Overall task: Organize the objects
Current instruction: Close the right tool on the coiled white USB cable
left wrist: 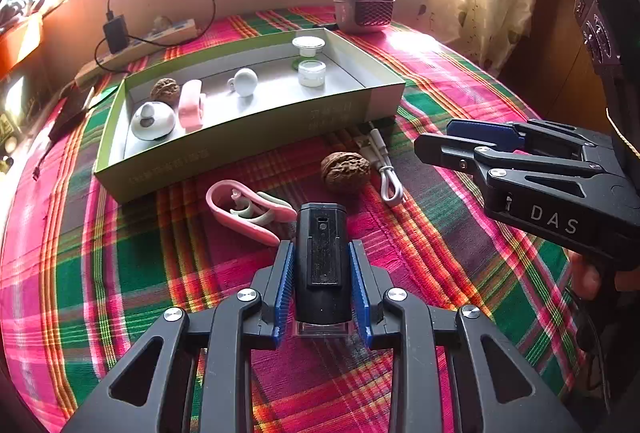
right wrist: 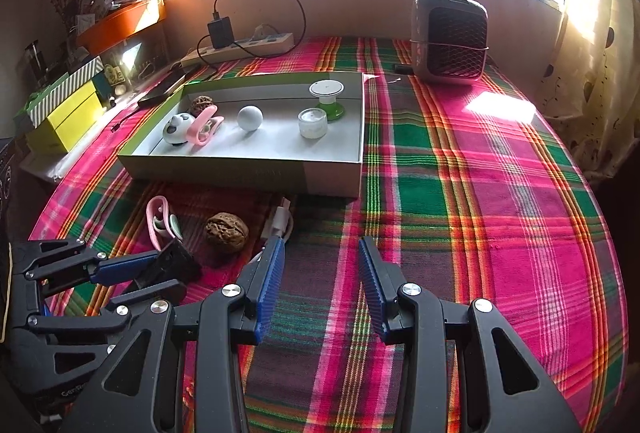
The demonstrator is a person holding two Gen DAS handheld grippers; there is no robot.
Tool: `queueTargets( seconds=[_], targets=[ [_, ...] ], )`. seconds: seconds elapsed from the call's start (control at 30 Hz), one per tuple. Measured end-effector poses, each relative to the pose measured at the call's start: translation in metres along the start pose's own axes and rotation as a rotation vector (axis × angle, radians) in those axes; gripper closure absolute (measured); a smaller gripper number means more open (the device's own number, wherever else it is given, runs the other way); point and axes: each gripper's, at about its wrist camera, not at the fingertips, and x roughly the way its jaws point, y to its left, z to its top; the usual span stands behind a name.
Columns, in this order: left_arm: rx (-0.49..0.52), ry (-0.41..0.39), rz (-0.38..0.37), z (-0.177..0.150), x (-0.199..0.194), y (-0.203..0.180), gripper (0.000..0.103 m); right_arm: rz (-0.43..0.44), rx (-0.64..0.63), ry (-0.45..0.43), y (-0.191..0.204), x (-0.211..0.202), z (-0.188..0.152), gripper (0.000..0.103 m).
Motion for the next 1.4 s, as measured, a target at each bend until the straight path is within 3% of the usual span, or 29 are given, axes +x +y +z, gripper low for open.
queueTargets(
  seconds=[0.13,0.4,1.13,1.4],
  targets=[
    [-0.03,-0.003,0.011,-0.003,-0.003,0.008,0.078,0.026,-0.007,0.018,0.009,0.008,0.003,0.064],
    [-0.073,-0.014,0.02,-0.005,-0.005,0.018,0.078,0.001,-0.043,0.055,0.023,0.024,0.007,0.064],
    [-0.088,-0.023,0.014,-0.004,-0.004,0.023,0.078,-0.044,-0.065,0.07,0.026,0.035,0.007,0.064],
    [-0.087,-0.025,0.021,-0.004,-0.004,0.022,0.078,-0.047,-0.067,0.067,0.025,0.034,0.006,0.08]
  ],
)
